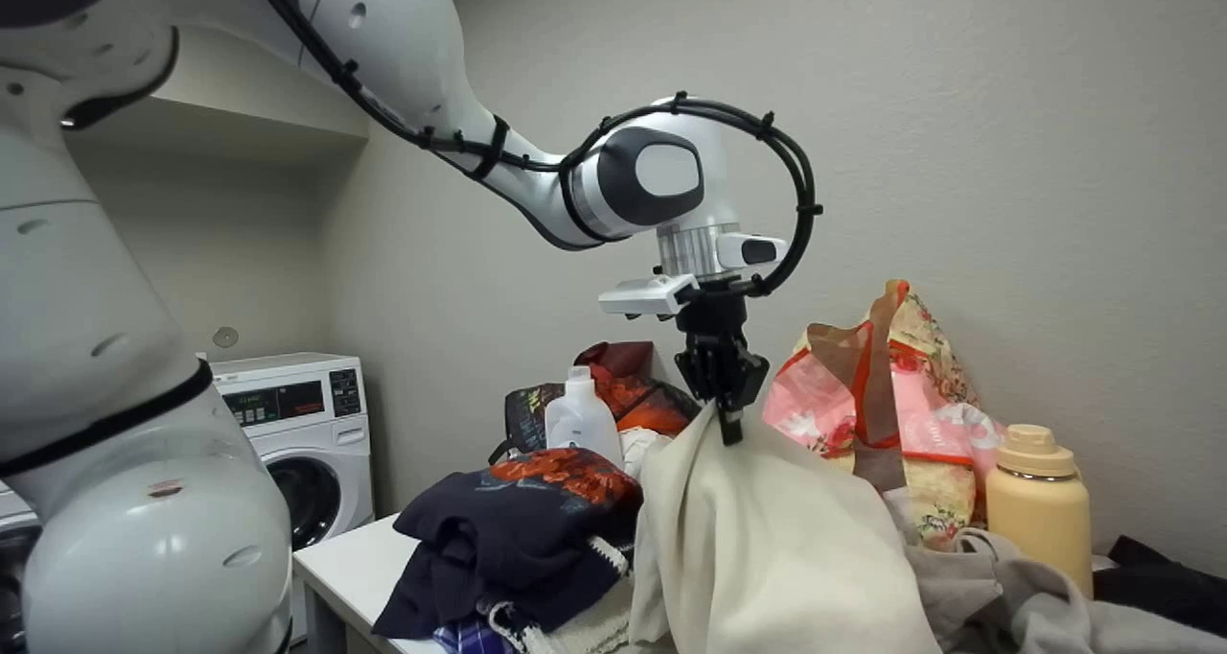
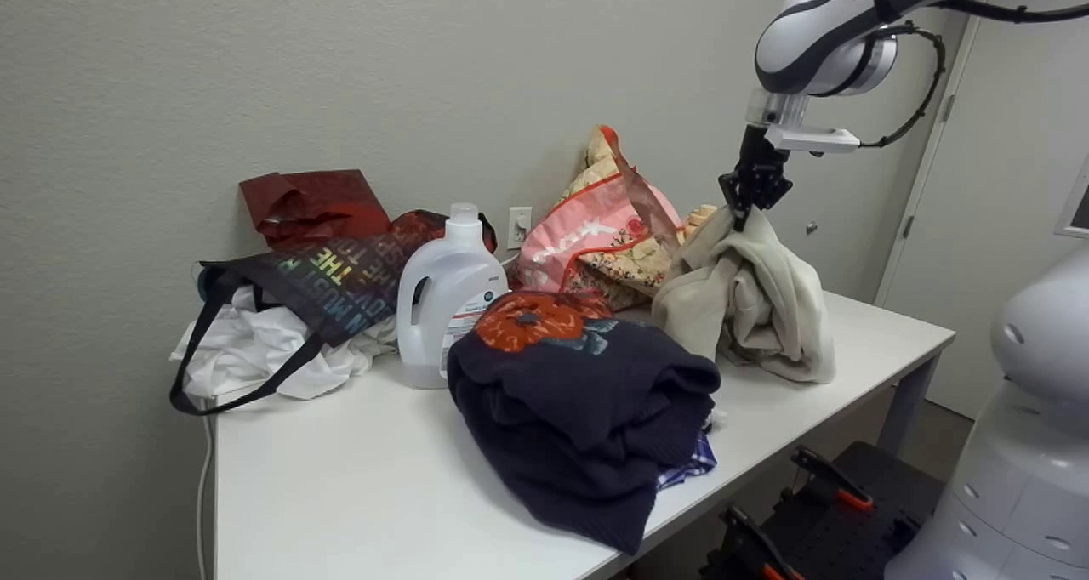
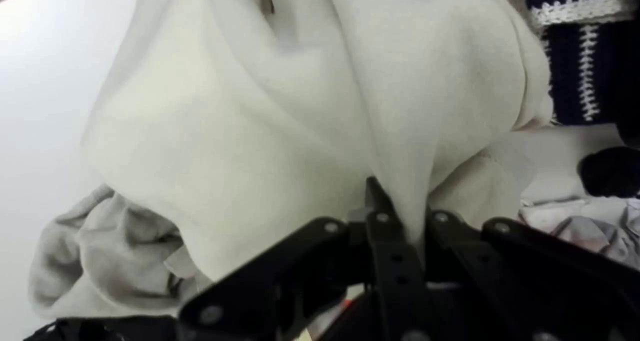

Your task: Move the jersey slightly to the left

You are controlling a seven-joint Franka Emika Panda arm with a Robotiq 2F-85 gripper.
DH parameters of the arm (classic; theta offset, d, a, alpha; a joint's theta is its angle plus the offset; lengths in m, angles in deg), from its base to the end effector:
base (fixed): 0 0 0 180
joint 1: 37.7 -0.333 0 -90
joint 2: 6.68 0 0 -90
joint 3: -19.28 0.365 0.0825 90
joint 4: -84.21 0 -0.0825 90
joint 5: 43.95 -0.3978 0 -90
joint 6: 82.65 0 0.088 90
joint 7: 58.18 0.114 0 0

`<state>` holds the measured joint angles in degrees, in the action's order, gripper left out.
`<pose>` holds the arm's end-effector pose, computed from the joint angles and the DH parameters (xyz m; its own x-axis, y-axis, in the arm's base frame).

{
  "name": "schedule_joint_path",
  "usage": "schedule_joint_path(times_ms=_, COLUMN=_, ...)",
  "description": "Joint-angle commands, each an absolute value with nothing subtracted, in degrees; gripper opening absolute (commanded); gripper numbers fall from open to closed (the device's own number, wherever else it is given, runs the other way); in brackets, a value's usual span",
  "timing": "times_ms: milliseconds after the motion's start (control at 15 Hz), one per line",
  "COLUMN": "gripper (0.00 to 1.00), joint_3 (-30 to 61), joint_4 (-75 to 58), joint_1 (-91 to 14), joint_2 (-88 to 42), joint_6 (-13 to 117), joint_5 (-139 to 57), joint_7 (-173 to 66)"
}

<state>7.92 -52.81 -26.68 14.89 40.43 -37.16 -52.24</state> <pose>0.4033 -0.1789 0.5015 0.9031 -0.4094 0.1299 -0.4153 -0.9095 0.0209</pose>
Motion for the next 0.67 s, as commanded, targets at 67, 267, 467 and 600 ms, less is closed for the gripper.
schedule_joint_path(times_ms=67, gripper=0.02, joint_3=7.8, joint_4=-58.7, joint_1=-25.7, joint_2=12.2, joint_6=47.2, joint_5=-38.0, joint_7=-52.6)
schedule_joint_path(times_ms=267, gripper=0.02, joint_3=8.6, joint_4=-61.1, joint_1=-23.9, joint_2=8.1, joint_6=56.9, joint_5=-35.3, joint_7=-48.4)
schedule_joint_path(times_ms=467, gripper=0.02, joint_3=10.1, joint_4=-60.8, joint_1=-19.8, joint_2=2.7, joint_6=68.3, joint_5=-27.1, joint_7=-37.5)
schedule_joint_path(times_ms=600, gripper=0.02, joint_3=10.5, joint_4=-59.2, joint_1=-16.6, joint_2=-0.6, joint_6=72.6, joint_5=-18.5, joint_7=-28.4)
